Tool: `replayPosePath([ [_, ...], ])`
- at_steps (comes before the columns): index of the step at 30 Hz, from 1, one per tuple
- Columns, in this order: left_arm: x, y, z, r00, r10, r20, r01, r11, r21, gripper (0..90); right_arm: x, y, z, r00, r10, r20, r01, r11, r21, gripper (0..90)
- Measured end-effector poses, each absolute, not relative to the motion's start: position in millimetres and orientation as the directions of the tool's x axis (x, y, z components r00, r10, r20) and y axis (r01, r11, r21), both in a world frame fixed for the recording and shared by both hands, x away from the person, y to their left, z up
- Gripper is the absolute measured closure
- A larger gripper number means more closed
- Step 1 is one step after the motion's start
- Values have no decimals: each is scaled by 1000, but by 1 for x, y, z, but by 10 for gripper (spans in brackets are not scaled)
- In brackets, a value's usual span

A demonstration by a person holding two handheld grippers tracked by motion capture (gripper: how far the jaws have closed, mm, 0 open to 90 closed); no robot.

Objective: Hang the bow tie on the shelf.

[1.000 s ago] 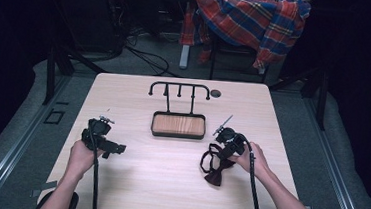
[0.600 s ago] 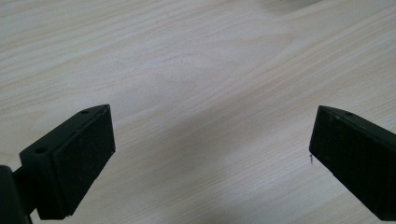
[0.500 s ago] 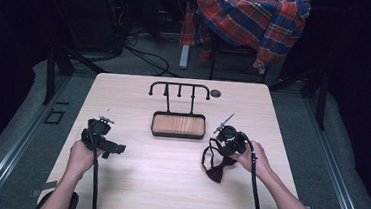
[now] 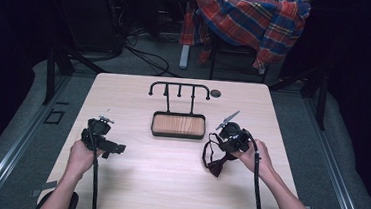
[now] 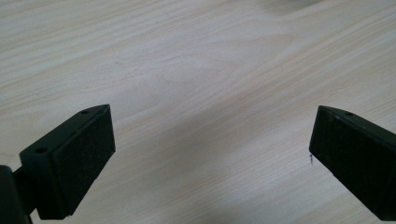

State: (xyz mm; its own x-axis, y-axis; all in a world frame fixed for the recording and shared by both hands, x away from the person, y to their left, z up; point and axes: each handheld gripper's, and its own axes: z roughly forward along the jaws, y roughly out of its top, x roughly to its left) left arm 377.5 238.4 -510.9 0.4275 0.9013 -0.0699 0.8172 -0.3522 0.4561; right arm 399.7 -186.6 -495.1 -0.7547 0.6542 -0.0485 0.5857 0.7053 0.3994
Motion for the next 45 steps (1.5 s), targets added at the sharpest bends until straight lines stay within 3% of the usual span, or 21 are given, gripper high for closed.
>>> replayPosePath([
  [45, 378, 237, -511, 436, 897, -66, 817, -365, 447, 5, 393, -191, -462, -740, 663, -108, 531, 675, 512, 888],
])
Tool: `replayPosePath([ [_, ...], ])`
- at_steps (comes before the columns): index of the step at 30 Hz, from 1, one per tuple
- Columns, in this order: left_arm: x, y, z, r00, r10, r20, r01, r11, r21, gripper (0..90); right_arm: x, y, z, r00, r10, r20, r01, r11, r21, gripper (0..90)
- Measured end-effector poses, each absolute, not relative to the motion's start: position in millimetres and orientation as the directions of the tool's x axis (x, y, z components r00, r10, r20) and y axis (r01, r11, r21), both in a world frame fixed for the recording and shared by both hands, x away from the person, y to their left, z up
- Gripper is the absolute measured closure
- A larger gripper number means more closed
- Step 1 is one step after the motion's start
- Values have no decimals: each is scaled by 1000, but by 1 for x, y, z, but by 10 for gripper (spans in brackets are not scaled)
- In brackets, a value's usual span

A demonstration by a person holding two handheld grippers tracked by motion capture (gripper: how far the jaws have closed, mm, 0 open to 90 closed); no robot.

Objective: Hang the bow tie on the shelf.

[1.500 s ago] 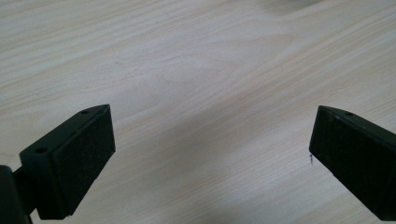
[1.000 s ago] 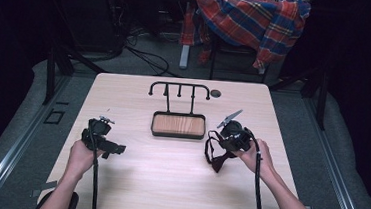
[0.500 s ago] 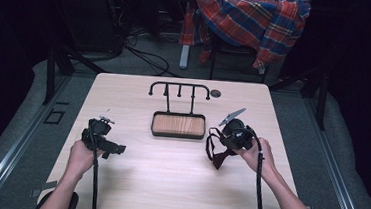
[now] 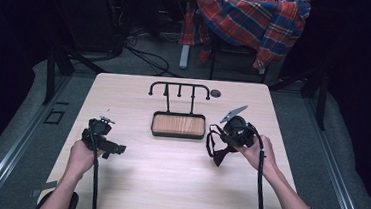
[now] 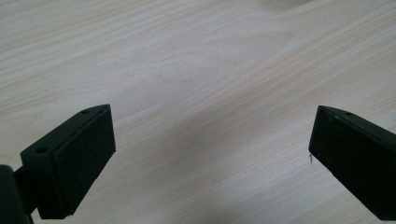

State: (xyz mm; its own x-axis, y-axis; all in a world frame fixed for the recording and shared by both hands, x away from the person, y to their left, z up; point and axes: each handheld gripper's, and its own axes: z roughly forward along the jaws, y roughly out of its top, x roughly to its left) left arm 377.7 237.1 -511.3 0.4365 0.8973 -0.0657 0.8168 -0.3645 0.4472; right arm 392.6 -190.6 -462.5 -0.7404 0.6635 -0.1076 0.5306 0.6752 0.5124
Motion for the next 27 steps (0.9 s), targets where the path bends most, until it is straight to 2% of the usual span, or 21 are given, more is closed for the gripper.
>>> replayPosePath([
  [27, 377, 238, -510, 435, 898, -62, 816, -364, 449, 5, 395, -183, -439, -751, 646, -139, 487, 683, 544, 888],
])
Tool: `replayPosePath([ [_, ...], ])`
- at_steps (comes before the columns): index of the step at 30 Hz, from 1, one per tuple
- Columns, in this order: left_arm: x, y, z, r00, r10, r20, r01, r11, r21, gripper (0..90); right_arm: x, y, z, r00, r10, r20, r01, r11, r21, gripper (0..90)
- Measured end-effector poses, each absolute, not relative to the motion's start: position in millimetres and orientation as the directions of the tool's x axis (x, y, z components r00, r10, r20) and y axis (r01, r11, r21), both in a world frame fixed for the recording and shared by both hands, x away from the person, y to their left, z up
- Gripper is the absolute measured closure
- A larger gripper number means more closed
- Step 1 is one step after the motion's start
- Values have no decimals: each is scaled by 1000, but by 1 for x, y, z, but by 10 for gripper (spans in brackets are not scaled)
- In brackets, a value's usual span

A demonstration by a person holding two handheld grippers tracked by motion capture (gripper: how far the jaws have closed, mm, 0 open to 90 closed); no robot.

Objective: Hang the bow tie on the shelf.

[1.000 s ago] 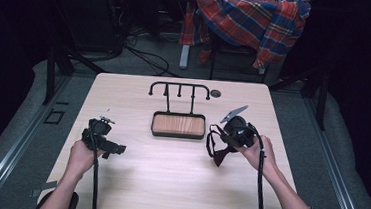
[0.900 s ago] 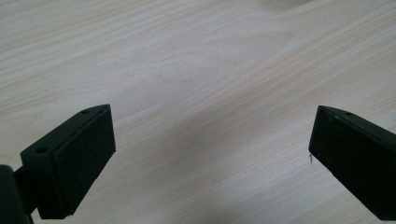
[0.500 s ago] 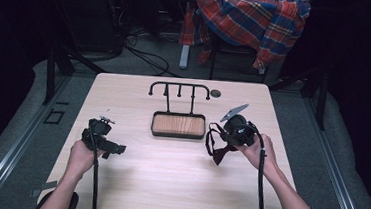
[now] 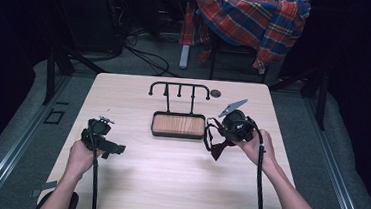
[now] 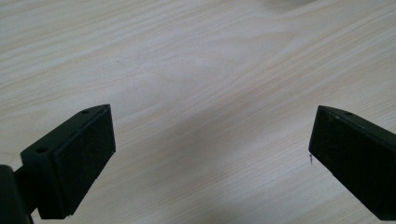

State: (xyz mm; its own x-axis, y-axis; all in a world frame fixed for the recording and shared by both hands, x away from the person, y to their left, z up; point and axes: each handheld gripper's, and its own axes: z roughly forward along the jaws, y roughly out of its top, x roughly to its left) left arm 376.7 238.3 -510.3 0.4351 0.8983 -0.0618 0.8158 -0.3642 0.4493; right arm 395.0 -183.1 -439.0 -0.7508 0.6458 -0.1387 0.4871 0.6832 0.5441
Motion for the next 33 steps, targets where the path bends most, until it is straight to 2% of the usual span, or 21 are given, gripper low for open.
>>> replayPosePath([
  [33, 377, 239, -510, 436, 898, -63, 817, -365, 447, 5, 408, -161, -400, -755, 633, -170, 415, 663, 623, 889],
])
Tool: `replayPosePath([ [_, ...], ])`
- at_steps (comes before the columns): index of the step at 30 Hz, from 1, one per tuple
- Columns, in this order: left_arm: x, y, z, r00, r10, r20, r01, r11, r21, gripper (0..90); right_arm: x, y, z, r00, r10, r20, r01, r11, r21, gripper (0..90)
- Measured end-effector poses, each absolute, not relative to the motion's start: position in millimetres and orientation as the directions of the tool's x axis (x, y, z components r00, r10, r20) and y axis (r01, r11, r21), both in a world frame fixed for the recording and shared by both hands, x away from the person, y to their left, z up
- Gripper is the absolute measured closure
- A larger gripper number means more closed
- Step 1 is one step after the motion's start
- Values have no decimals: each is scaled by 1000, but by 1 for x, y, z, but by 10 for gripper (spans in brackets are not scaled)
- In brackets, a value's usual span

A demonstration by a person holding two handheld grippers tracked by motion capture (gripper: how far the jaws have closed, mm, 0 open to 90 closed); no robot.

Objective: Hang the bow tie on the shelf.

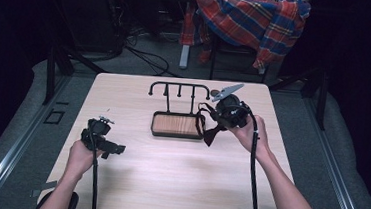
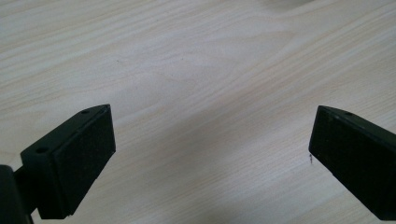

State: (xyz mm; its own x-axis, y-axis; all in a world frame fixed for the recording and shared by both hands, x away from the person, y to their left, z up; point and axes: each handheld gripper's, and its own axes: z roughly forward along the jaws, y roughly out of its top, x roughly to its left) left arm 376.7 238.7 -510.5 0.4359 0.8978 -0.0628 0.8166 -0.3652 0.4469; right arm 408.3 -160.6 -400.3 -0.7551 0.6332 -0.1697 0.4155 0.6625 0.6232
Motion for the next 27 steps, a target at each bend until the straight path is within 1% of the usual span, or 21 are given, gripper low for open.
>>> replayPosePath([
  [10, 377, 239, -510, 434, 898, -64, 818, -364, 446, 5, 416, -158, -394, -746, 642, -178, 404, 649, 645, 889],
  [20, 377, 239, -511, 436, 898, -63, 817, -366, 446, 5, 428, -163, -386, -706, 683, -188, 411, 610, 677, 889],
  [27, 377, 239, -511, 436, 898, -64, 818, -365, 445, 5, 439, -167, -390, -680, 709, -187, 426, 590, 686, 889],
])
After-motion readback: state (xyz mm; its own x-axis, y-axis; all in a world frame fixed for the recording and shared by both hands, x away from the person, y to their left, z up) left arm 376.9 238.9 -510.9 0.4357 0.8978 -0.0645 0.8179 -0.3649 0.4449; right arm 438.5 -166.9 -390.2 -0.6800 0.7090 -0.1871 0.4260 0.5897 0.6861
